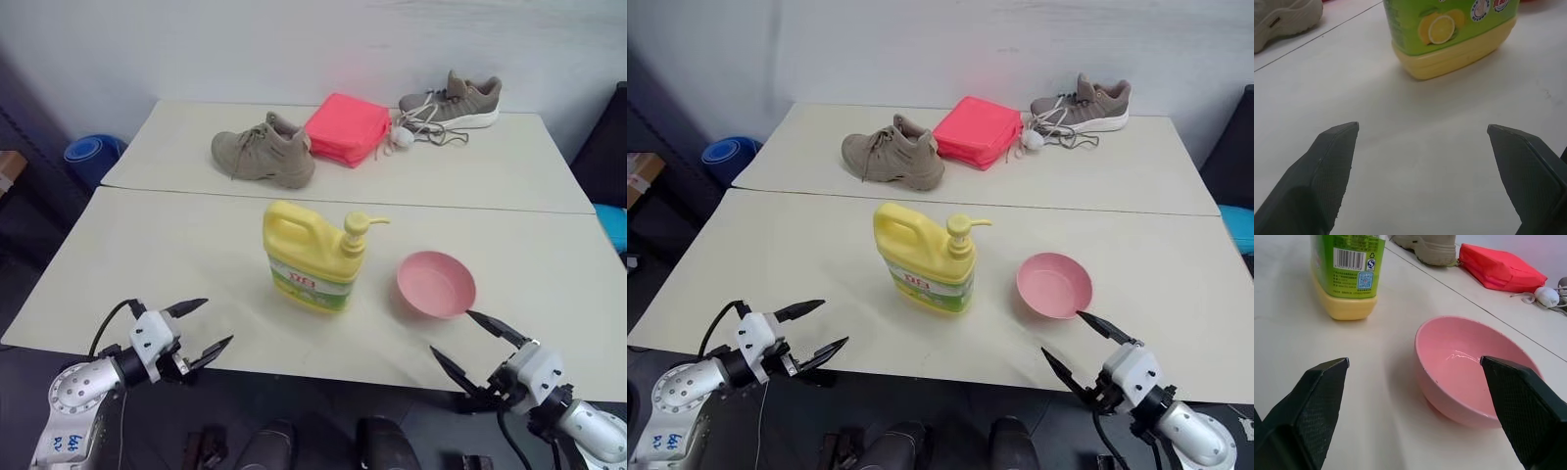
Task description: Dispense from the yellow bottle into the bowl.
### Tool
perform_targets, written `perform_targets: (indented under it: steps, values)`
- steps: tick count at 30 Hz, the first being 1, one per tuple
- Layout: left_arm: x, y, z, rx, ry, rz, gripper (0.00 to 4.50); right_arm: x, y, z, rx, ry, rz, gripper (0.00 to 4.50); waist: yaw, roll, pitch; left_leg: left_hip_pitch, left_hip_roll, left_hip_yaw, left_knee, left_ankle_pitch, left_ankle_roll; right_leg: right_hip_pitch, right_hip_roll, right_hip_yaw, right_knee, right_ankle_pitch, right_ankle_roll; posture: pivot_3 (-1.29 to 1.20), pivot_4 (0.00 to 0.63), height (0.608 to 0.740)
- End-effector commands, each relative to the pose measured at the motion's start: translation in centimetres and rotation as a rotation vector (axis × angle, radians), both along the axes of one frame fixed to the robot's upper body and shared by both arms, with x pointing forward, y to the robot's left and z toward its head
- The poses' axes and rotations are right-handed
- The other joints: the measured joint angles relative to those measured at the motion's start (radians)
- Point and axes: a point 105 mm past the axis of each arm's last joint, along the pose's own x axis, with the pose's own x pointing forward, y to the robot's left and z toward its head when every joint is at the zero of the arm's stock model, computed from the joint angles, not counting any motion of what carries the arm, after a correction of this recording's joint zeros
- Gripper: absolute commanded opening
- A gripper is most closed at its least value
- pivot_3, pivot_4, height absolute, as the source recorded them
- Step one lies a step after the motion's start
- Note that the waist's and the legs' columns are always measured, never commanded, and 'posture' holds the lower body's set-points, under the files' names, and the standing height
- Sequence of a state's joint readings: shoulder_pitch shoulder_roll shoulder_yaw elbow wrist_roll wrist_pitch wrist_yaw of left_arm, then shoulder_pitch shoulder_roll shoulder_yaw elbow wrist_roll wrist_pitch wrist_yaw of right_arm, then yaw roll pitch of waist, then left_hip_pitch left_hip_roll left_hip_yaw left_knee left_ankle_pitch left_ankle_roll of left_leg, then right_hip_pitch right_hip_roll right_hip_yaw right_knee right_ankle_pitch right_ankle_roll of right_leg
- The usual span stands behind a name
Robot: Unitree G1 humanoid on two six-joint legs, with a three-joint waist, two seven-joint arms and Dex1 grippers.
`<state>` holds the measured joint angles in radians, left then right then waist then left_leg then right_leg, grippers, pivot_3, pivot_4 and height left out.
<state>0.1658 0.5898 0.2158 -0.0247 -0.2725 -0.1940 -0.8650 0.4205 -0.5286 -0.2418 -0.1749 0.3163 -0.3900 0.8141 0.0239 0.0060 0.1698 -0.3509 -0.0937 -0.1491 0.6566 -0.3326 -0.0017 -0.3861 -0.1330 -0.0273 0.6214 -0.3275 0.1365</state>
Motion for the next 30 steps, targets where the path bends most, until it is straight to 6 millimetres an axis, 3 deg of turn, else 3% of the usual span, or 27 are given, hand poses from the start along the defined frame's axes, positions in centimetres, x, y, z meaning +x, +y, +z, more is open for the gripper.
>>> perform_targets:
  steps: [1, 5, 10, 13, 17, 22, 26, 30]
  values:
    - [-0.1, -0.6, 0.7, -0.060, 0.008, -0.037, 4.47, -0.2, 0.0, 1.3, -0.014, -0.055, 0.004, 4.50, 0.000, 0.000, 0.000, 0.000, 0.001, 0.001, 0.000, 0.000, 0.000, -0.001, 0.001, 0.002, 0.000, 0.000, 0.000, 0.00, 0.150, 0.740]
    - [0.4, -2.5, 4.0, -0.246, 0.065, -0.177, 4.47, -1.8, -1.7, 2.2, -0.034, -0.047, -0.078, 4.50, 0.006, 0.000, 0.000, -0.001, 0.001, 0.005, -0.003, 0.000, 0.000, -0.006, 0.001, 0.005, 0.002, 0.000, 0.000, 0.00, 0.150, 0.740]
    - [-0.9, -5.6, 9.4, -0.264, 0.088, -0.482, 4.47, -4.6, -4.7, 1.1, -0.105, 0.048, -0.168, 4.50, 0.002, -0.002, 0.001, -0.001, 0.001, 0.006, -0.003, 0.000, 0.000, -0.006, 0.001, 0.007, 0.002, 0.000, -0.001, 0.00, 0.150, 0.740]
    - [-1.1, -6.4, 10.7, -0.254, 0.092, -0.551, 4.47, -4.7, -4.7, 0.7, -0.120, 0.070, -0.147, 4.50, -0.016, -0.002, 0.001, 0.003, 0.002, 0.013, -0.006, 0.000, 0.000, -0.005, 0.001, 0.010, 0.002, 0.001, -0.001, 0.00, 0.150, 0.740]
    - [-0.8, -6.9, 11.8, -0.257, 0.052, -0.573, 4.47, -2.8, -3.0, 1.3, -0.112, 0.047, -0.068, 4.50, -0.030, -0.003, 0.002, 0.010, 0.006, 0.023, -0.010, 0.000, 0.000, -0.005, 0.004, 0.011, 0.003, 0.001, -0.002, 0.00, 0.150, 0.740]
    - [-0.7, -7.0, 11.7, -0.237, 0.055, -0.570, 4.47, 1.6, 0.6, 2.3, -0.058, 0.104, 0.035, 4.50, -0.024, -0.004, 0.003, 0.011, 0.007, 0.024, -0.009, 0.000, 0.000, -0.006, 0.004, 0.014, 0.004, 0.001, -0.002, 0.00, 0.150, 0.740]
    - [-1.1, -7.4, 11.3, -0.212, 0.046, -0.575, 4.47, 4.3, 2.0, 1.5, -0.084, 0.180, 0.051, 4.50, -0.014, -0.005, 0.004, 0.008, 0.007, 0.021, -0.009, 0.000, 0.000, -0.006, 0.004, 0.017, 0.001, 0.001, -0.002, 0.00, 0.150, 0.740]
    - [-1.7, -7.6, 10.4, -0.160, 0.056, -0.593, 4.47, 6.1, 2.1, -0.3, -0.139, 0.242, 0.030, 4.50, -0.004, -0.005, 0.004, 0.004, 0.006, 0.021, -0.009, 0.000, 0.000, -0.008, 0.004, 0.017, -0.001, 0.001, -0.002, 0.00, 0.150, 0.740]
